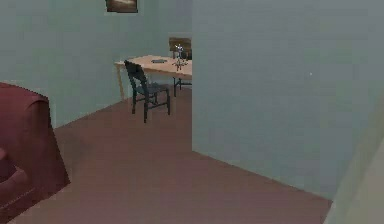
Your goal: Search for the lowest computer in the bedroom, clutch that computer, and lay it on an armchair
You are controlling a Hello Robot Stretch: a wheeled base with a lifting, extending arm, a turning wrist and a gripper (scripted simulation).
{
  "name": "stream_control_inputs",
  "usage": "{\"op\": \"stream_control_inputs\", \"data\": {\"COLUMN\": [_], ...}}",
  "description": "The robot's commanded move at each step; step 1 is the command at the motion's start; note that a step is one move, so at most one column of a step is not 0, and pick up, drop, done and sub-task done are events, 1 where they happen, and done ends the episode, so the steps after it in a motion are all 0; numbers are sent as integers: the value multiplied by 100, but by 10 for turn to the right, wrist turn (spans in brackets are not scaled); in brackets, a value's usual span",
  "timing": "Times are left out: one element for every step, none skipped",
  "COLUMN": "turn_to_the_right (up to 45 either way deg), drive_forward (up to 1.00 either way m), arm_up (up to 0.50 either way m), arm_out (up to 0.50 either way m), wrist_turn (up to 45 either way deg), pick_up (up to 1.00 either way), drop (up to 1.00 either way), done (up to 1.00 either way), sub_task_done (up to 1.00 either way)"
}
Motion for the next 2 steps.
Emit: {"op": "stream_control_inputs", "data": {"turn_to_the_right": [0,90], "drive_forward": [5,0], "arm_up": [0,0], "arm_out": [0,0], "wrist_turn": [0,0], "pick_up": [0,0], "drop": [0,0], "done": [0,0], "sub_task_done": [0,0]}}
